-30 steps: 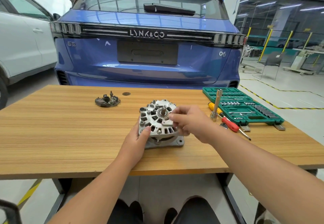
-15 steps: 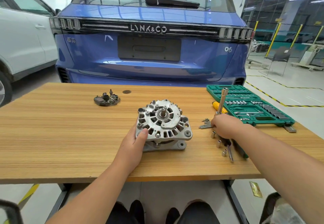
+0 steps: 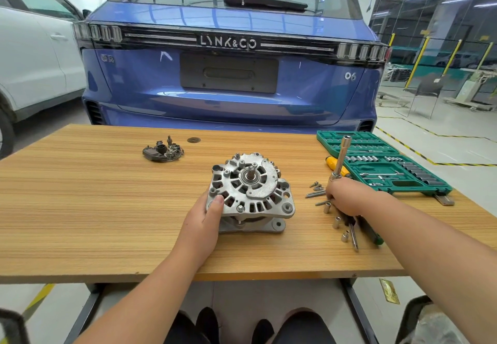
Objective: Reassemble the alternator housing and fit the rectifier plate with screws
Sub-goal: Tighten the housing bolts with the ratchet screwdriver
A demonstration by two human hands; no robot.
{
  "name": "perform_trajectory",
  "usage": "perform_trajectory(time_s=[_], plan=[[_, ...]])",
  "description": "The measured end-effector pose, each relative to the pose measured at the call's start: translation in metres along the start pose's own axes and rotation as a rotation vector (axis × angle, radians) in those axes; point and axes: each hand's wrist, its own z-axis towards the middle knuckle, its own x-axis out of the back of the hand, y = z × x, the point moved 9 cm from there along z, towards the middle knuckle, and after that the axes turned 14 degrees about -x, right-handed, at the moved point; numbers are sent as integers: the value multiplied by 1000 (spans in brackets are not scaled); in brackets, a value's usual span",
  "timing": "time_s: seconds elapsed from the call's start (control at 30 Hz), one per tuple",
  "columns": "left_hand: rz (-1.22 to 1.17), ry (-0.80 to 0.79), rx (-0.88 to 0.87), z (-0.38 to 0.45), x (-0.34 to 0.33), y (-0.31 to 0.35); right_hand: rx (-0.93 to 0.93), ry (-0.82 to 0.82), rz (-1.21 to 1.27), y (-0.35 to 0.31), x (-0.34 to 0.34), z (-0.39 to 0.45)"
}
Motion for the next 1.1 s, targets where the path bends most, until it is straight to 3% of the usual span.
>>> perform_trajectory(time_s=[0.23, 0.47, 0.63, 0.8, 1.1], plan=[[10, 18, -4, -2, 1, 4, 4, 24, 57, 5, 5, -10], [27, 45, 2, -2, 4, 3, 63, 211, 736, 7, 82, -51], [21, 50, 4, -3, 4, 6, 171, 331, 950, -22, 138, -103], [14, 47, 8, -3, 4, 4, 236, 201, 843, -56, 128, -118], [7, 43, 18, -2, 4, 2, 217, 272, 493, -79, 123, -113]])
